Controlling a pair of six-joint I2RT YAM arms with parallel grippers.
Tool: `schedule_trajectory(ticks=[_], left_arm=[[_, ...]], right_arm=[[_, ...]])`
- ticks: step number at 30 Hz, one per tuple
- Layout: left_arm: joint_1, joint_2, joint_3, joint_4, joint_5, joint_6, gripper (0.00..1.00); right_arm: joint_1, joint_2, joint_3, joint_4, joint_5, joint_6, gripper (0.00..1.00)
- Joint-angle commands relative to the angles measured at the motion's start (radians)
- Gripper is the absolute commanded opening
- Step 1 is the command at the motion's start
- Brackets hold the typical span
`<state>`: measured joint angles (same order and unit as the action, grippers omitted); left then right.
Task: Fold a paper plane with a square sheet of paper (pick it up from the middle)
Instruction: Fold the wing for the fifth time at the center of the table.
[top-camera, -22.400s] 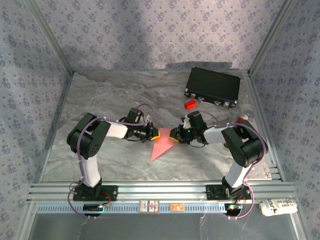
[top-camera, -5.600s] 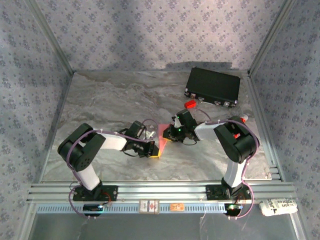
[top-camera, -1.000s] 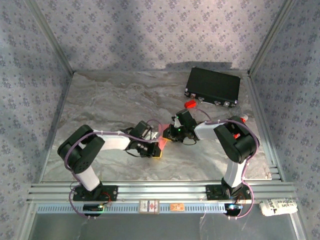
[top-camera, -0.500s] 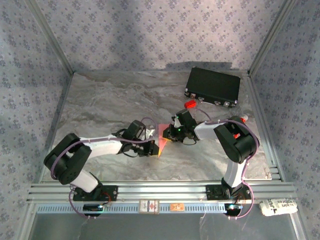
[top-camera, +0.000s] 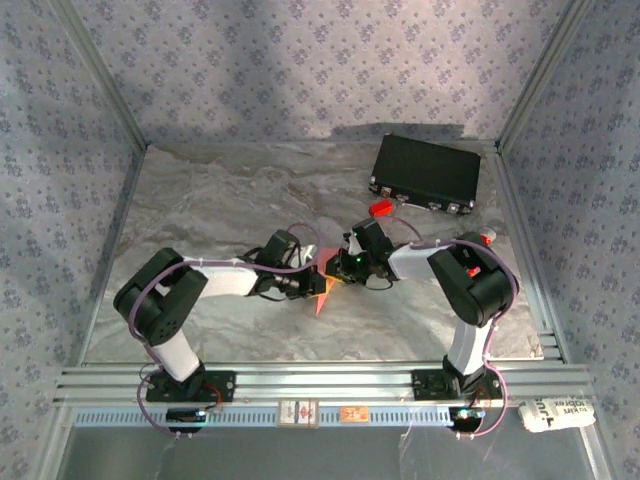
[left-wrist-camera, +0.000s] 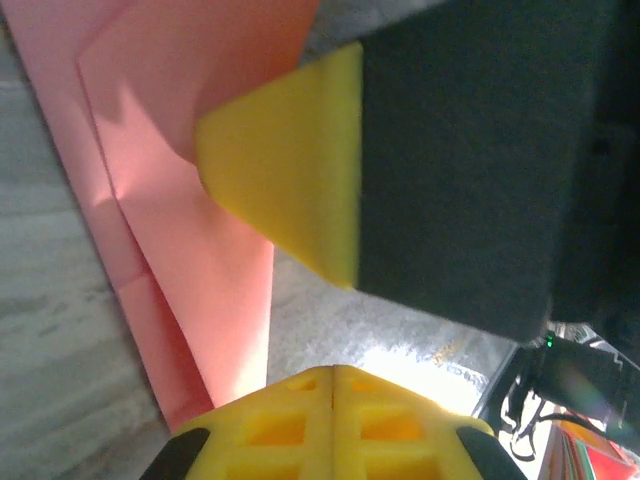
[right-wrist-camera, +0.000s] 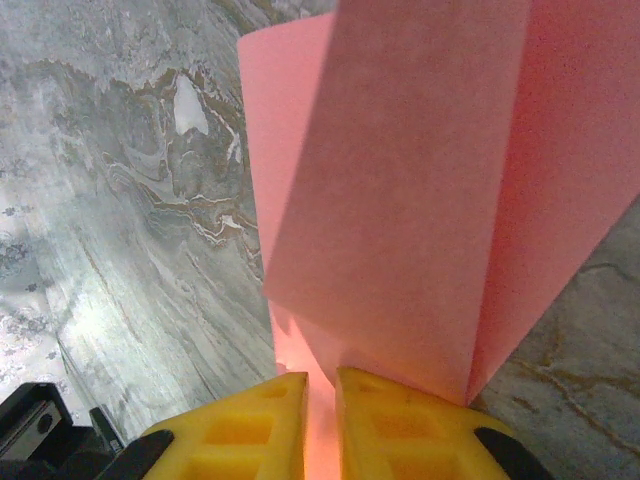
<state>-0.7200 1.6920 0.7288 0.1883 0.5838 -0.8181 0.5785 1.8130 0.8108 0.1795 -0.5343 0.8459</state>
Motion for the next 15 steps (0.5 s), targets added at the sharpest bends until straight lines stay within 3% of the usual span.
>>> schedule_trajectory(ticks=[1, 6, 15], left_arm=[[0.004, 0.017, 0.033, 0.048, -0.055, -0.011, 0.07], [0.001, 0.069, 0.044, 0.023, -0.068, -0.015, 0.07], [-0.001, 0.106, 0.026, -0.163, -0.133, 0.035, 0.03]], right_arm=[[0.001, 0.048, -0.035, -0.117, 0.114, -0.004, 0.17], [0.004, 0.048, -0.038, -0.112, 0.114, 0.000, 0.17], [0.000, 0.029, -0.033, -0.092, 0.099, 0.011, 0.18]])
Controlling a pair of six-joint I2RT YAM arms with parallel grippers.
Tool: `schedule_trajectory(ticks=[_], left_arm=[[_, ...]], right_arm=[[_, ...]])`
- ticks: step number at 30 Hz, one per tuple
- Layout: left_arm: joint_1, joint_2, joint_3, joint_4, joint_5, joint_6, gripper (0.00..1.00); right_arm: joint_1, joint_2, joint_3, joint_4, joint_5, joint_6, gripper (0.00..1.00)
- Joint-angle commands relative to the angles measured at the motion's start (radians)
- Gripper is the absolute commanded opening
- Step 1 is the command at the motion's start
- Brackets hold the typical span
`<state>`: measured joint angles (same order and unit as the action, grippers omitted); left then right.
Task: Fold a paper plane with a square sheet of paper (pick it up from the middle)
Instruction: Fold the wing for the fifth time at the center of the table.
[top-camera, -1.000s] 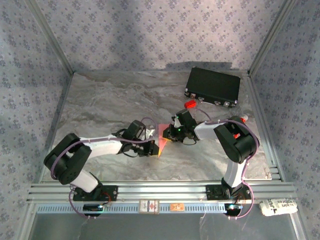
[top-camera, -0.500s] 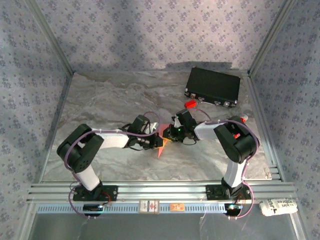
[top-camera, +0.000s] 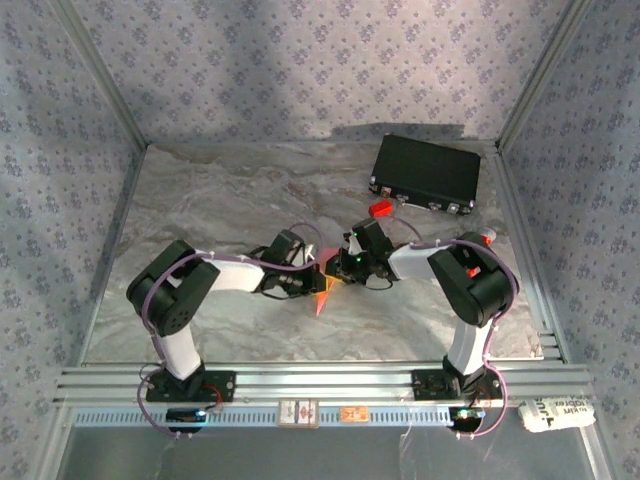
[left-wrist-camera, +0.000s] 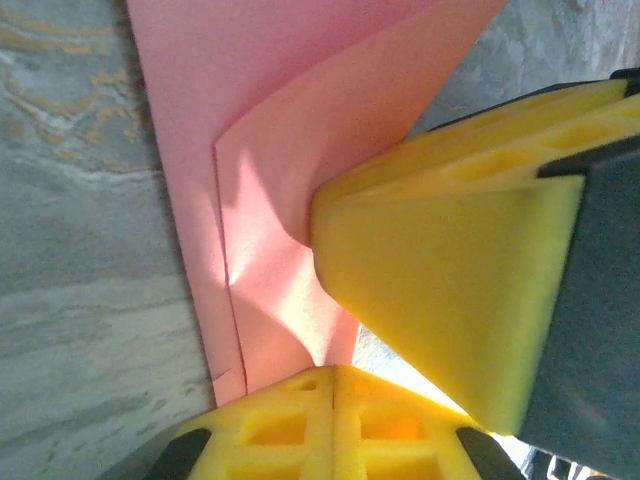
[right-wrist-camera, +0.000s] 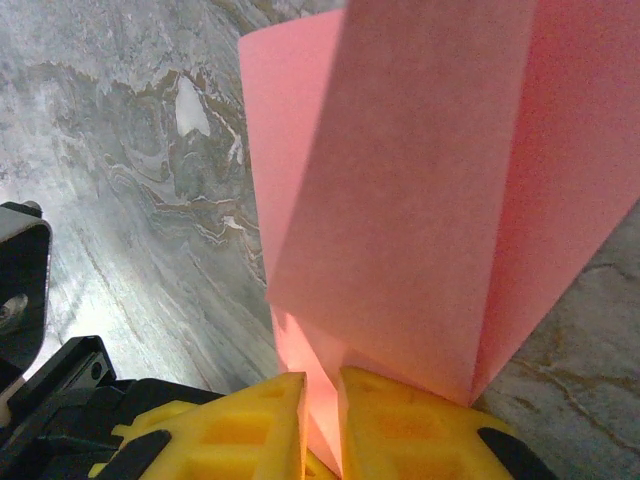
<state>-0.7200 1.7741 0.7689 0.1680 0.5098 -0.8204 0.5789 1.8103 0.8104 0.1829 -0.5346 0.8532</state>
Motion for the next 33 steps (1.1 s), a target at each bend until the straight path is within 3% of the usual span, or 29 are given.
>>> schedule_trajectory(ticks=[1, 15, 26, 33], left_arm=[[-0.002, 0.022, -0.021, -0.153, -0.059, 0.046, 0.02], [0.028, 0.001, -0.071, -0.231, 0.041, 0.227, 0.00], [0.037, 0.005, -0.070, -0.221, 0.039, 0.215, 0.00], [0.039, 0.014, -0.072, -0.221, 0.039, 0.209, 0.00]], right_arm=[[-0.003, 0.020, -0.033, -0.093, 0.099, 0.005, 0.19], [-0.038, -0.219, -0.053, -0.125, 0.127, -0.061, 0.19], [0.063, -0.085, 0.036, -0.094, 0.121, -0.071, 0.13], [0.043, 0.000, 0.029, -0.132, 0.189, -0.067, 0.13]])
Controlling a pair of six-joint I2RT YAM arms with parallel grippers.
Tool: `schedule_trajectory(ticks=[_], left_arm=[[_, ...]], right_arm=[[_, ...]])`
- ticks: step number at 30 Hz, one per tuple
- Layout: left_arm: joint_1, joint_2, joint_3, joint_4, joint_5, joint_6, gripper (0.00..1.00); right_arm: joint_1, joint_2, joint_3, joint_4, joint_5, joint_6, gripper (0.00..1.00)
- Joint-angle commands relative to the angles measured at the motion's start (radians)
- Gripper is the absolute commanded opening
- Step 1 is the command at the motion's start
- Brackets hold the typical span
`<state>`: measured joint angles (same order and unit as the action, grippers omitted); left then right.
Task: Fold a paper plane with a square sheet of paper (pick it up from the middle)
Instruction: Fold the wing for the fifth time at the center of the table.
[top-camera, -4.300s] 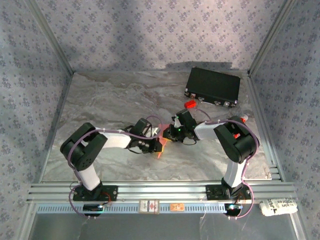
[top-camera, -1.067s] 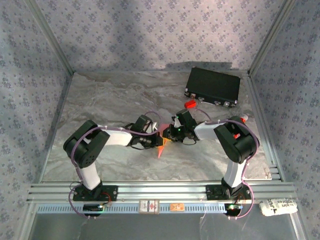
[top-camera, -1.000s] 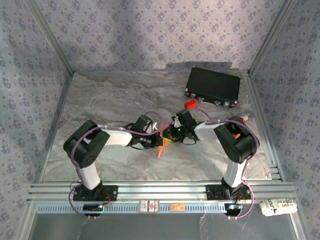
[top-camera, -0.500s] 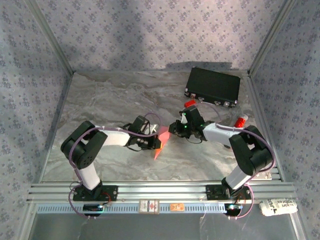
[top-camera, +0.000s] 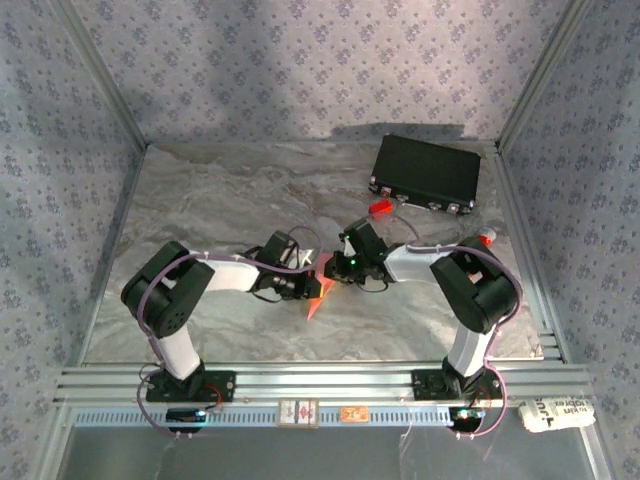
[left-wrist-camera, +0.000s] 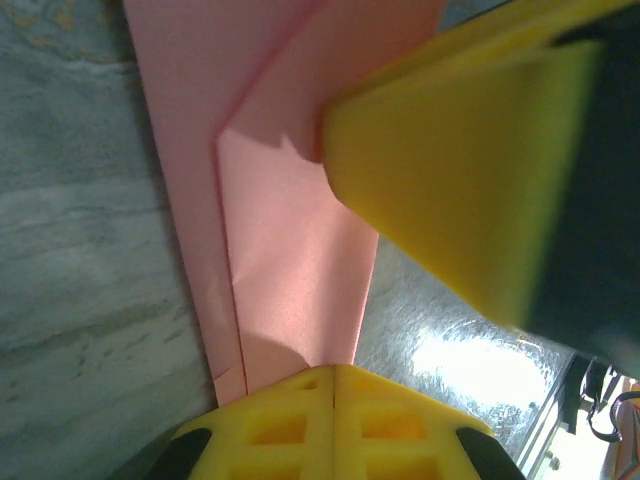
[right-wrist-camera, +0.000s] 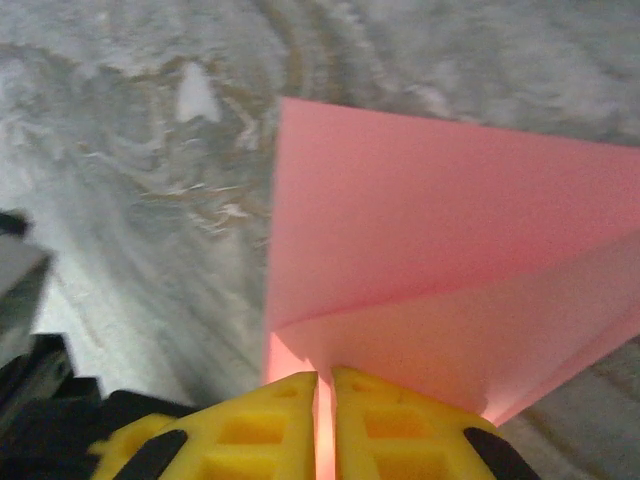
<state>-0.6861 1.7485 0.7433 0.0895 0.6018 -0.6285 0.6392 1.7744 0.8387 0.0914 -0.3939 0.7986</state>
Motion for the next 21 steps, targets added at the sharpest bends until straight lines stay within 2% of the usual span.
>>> schedule_trajectory(ticks=[1, 11, 21], left_arm=[[0.005, 0.042, -0.047, -0.142, -0.050, 0.018, 0.00], [0.005, 0.052, -0.073, -0.120, -0.042, 0.011, 0.00], [0.005, 0.059, -0.076, -0.114, -0.039, 0.006, 0.00]], right_arm=[[-0.025, 0.041, -0.004, -0.035, 0.048, -0.010, 0.13], [-0.104, 0.038, -0.022, -0.002, 0.021, -0.008, 0.15], [-0.174, 0.037, -0.001, -0.059, 0.067, 0.000, 0.16]])
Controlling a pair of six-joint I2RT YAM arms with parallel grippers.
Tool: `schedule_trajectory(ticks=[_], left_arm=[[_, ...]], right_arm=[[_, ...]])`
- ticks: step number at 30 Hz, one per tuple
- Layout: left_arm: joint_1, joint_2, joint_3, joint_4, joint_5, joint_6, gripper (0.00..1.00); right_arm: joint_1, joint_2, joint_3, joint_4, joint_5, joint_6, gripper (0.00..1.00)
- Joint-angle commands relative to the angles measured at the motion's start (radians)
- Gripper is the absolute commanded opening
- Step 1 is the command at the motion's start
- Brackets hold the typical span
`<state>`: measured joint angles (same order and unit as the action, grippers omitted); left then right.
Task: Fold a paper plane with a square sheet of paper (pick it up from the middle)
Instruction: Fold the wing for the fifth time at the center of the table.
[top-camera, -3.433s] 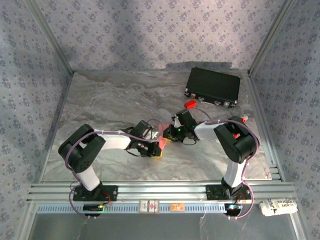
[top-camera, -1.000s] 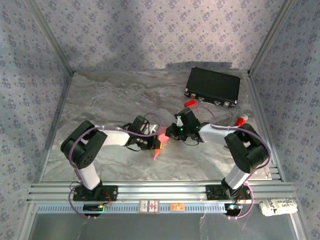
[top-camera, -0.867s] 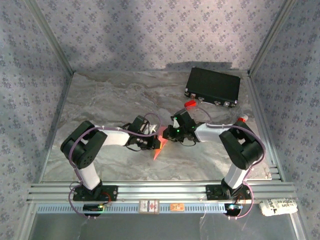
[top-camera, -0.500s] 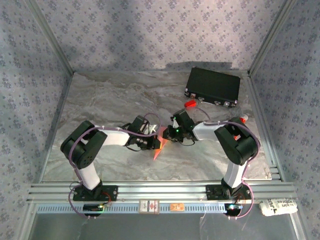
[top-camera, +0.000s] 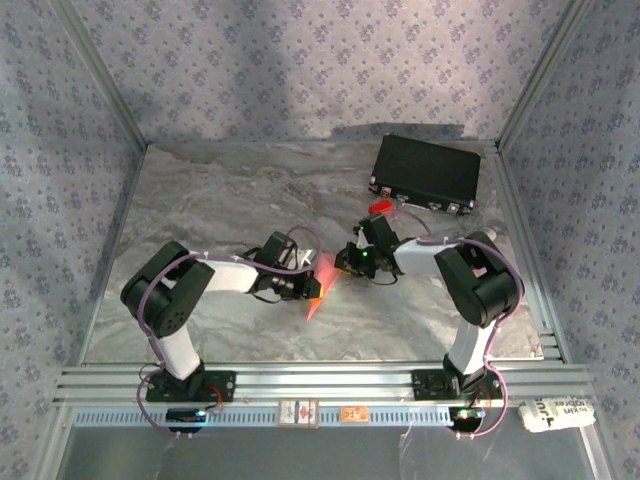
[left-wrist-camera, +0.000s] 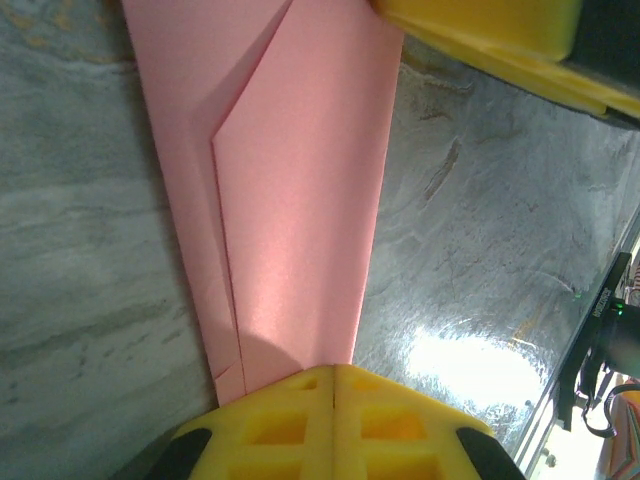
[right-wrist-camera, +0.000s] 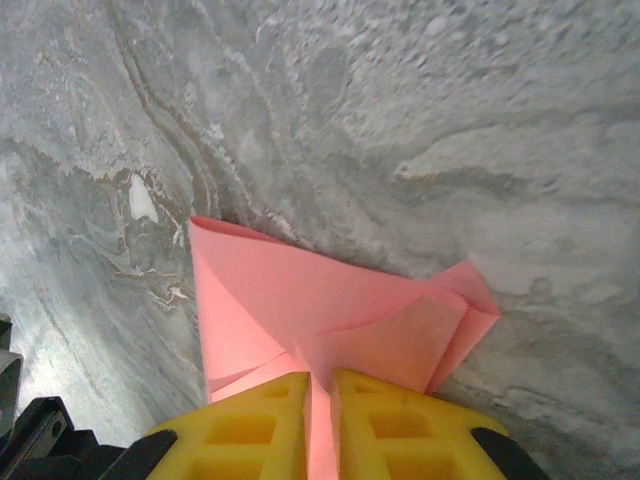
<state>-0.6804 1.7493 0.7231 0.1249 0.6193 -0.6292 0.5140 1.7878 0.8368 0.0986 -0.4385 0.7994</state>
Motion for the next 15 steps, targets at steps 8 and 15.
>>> schedule_trajectory(ticks=[8, 15], left_arm=[[-0.001, 0.056, -0.060, -0.146, -0.057, 0.005, 0.00], [-0.001, 0.053, -0.062, -0.141, -0.057, 0.000, 0.00]], right_arm=[[-0.096, 0.013, 0.035, -0.108, 0.140, 0.012, 0.16], [-0.103, -0.049, 0.067, -0.172, 0.178, -0.012, 0.17]])
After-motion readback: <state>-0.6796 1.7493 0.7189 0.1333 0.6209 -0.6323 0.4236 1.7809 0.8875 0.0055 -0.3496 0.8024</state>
